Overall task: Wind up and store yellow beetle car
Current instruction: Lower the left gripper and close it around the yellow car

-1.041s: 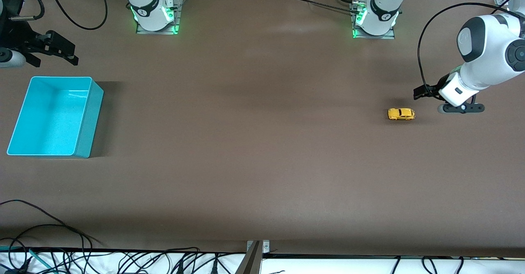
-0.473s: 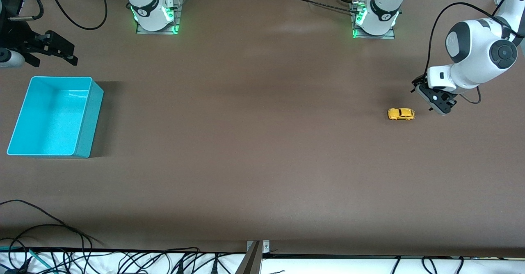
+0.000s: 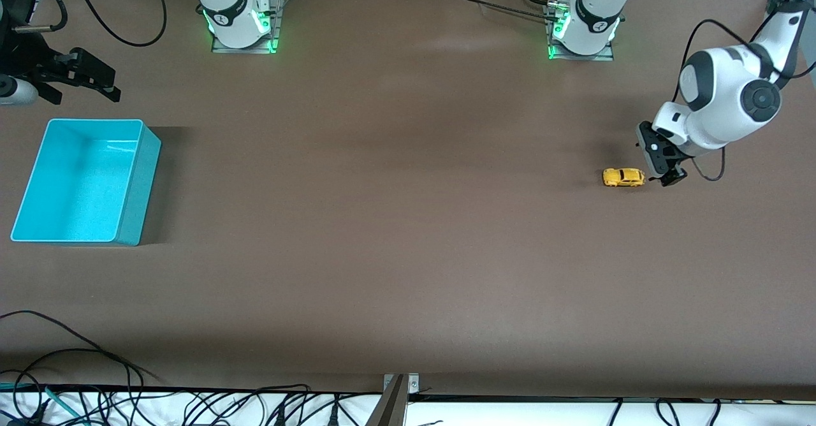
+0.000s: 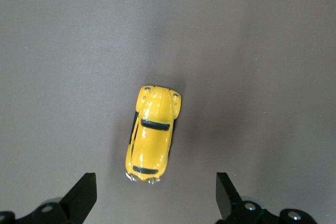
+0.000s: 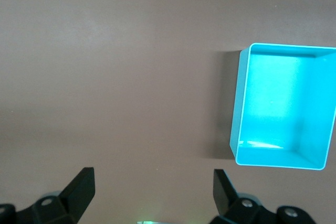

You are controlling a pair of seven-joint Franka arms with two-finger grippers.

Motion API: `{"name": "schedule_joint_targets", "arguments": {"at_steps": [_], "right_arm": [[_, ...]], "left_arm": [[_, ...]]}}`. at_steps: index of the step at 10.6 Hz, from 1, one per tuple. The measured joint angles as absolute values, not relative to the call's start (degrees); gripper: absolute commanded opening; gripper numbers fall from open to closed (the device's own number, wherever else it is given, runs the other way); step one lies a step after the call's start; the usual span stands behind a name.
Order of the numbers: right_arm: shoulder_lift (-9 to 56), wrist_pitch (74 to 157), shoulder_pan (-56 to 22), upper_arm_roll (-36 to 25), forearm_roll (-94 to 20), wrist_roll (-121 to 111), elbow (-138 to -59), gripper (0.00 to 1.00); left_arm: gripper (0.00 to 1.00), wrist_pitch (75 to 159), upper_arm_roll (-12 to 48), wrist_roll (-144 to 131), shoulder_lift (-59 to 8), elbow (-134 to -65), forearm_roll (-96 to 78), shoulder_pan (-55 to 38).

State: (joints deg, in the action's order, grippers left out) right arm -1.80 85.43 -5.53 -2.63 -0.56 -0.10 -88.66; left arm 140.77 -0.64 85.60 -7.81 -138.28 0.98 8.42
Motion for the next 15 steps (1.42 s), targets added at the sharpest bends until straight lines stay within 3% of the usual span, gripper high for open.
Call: {"name": "schedule_joint_targets", "arguments": {"at_steps": [6, 7, 8, 10, 14, 15], "right_arm": [[-1.1, 85.7, -6.2, -1.1, -0.5, -0.1, -88.7, 1.0], [-0.8, 86.2, -6.2, -0.9, -0.5, -0.1, -88.7, 1.0], [-0.7, 86.5, -6.2, -1.0, -0.5, -0.1, -88.7, 1.0], [-0.7, 86.9, -6.0, -1.1, -0.5, -0.1, -88.7, 1.0], [-0.7, 87.0, -6.1, -1.1, -0.5, -0.1, -88.5, 1.0], [-0.7, 87.0, -6.1, -1.1, -0.5, -0.1, -88.5, 1.0]], "left_arm": [[0.91, 148.4, -0.6, 92.6, -14.2, -138.3, 1.0, 8.4], [0.84, 149.0, -0.6, 92.8, -15.1, -138.3, 1.0, 8.4], [0.7, 149.2, -0.6, 93.0, -15.5, -138.3, 1.0, 8.4], [0.32, 149.2, -0.6, 93.8, -15.6, -138.3, 1.0, 8.4], [0.03, 149.3, -0.4, 103.1, -15.5, -138.0, 1.0, 8.2], [0.02, 149.3, -0.4, 103.5, -15.5, -138.0, 1.0, 8.2]]}}
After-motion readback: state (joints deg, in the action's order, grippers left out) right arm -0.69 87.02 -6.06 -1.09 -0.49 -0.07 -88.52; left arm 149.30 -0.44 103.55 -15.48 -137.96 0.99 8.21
